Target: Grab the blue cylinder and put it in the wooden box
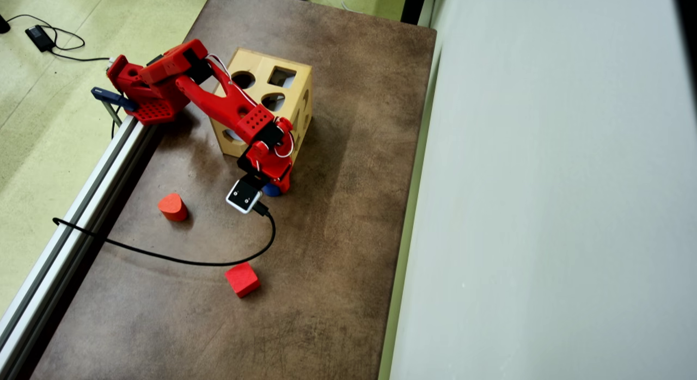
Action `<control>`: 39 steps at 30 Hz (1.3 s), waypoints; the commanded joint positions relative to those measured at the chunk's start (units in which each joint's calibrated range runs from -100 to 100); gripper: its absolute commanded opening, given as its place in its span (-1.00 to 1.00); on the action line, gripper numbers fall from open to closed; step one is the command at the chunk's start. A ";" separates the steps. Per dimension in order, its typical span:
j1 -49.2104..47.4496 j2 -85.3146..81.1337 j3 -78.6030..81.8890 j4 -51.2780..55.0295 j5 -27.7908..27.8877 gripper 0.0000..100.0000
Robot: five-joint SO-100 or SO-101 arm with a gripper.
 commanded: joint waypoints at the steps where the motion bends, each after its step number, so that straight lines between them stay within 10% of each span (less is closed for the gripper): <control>1: 0.12 -1.81 -2.43 0.42 -0.10 -0.85; 28: -1.14 -55.40 -1.36 24.22 -0.05 -0.85; 39: -17.19 -62.70 14.83 24.14 -1.51 -0.86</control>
